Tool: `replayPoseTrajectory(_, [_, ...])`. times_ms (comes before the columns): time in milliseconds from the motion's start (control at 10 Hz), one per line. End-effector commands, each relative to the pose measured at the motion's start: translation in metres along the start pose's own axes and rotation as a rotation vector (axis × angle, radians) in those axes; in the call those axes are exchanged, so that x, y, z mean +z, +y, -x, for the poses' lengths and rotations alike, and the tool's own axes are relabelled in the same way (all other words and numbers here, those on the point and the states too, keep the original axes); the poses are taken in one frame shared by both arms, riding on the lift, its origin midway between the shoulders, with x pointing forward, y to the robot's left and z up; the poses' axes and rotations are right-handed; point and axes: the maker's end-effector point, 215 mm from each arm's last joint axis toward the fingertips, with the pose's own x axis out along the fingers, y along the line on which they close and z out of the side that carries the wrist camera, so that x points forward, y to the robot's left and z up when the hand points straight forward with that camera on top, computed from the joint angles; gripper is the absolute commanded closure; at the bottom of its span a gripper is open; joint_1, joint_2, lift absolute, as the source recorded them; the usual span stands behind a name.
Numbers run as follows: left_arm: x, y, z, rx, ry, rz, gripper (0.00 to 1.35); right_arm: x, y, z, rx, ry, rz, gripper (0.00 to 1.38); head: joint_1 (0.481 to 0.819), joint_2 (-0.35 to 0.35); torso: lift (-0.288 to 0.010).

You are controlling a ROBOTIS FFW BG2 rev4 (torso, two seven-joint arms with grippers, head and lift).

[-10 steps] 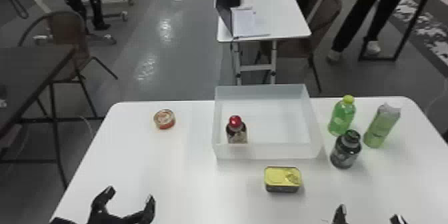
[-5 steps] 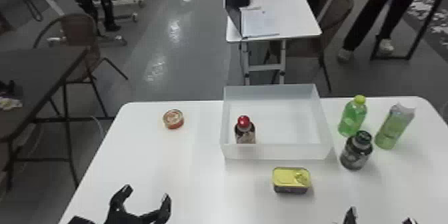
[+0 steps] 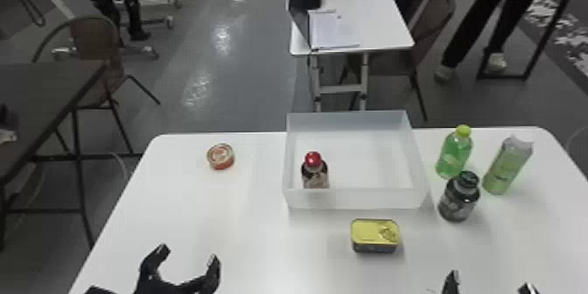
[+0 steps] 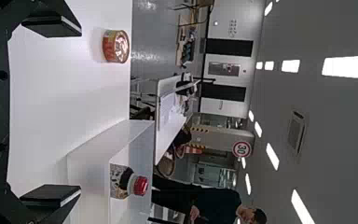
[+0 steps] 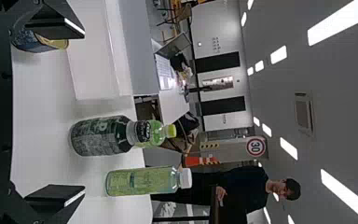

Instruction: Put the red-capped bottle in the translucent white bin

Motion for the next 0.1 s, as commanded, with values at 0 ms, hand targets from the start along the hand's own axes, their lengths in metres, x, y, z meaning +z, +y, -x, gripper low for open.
replayPoseTrajectory(0, [-0.0020,-0.0025,-0.0012,-0.001,0.000,0.011,0.12,0.0000,0.0001,0.0000,-0.001,0.000,-0.001,0.12,0.695,0.145,-0.017])
